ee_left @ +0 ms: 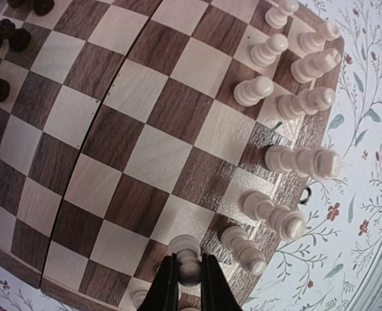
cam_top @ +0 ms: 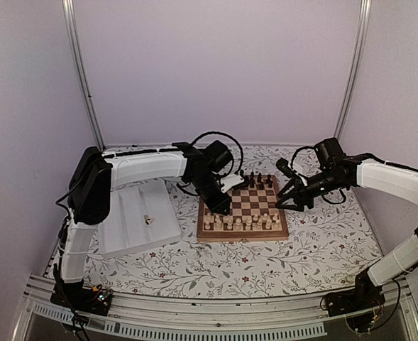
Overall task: Set up the chess pieces on the board
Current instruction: Place the chess piece on the chessboard.
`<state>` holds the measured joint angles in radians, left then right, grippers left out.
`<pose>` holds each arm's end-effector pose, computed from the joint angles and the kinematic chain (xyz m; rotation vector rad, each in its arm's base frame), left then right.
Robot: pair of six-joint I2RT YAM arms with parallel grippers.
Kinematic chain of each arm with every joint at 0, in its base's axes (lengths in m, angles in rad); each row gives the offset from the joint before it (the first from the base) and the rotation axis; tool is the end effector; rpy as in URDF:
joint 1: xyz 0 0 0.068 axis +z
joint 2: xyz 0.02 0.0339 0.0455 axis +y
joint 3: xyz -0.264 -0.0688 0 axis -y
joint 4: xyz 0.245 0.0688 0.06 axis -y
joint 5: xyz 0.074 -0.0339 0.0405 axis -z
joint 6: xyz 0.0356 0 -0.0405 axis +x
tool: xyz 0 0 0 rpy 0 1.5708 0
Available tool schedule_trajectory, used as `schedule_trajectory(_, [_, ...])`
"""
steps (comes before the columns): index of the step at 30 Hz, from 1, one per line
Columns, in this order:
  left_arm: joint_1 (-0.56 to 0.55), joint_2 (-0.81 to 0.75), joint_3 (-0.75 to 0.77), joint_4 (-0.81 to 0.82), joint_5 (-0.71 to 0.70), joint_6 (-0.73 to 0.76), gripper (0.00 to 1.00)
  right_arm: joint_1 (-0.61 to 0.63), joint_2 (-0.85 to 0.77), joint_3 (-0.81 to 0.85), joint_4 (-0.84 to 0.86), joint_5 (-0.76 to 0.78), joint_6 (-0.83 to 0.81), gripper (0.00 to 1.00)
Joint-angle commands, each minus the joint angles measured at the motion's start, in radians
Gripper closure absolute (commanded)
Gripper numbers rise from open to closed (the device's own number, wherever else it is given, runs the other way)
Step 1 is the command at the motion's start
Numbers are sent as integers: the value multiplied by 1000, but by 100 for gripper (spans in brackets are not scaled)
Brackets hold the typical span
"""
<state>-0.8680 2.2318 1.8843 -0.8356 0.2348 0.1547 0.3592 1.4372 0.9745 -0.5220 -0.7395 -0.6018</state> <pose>0.3000 -0.3670 0.1943 1.4353 2.4246 -0.5044 0.2596 0.1231 0.2359 -1.3349 1.9641 0.8213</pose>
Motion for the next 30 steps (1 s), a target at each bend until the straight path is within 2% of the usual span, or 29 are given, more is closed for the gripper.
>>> schedule_trajectory(1, [4,38,28,-17,20,14,90,-3,5,-8,17,-14,-5,49])
schedule_trajectory(13, [0,66,41,-21,32,12,87,-4,12,-8,16,-20,-9,49])
schedule_trajectory(24, [-6,66,59,-30,21,1,72,-3,15,-7,15,-26,-10,49])
schedule_trajectory(30, [-5,40,81,-13,17,-11,69,-2,14,-5,12,-31,-11,48])
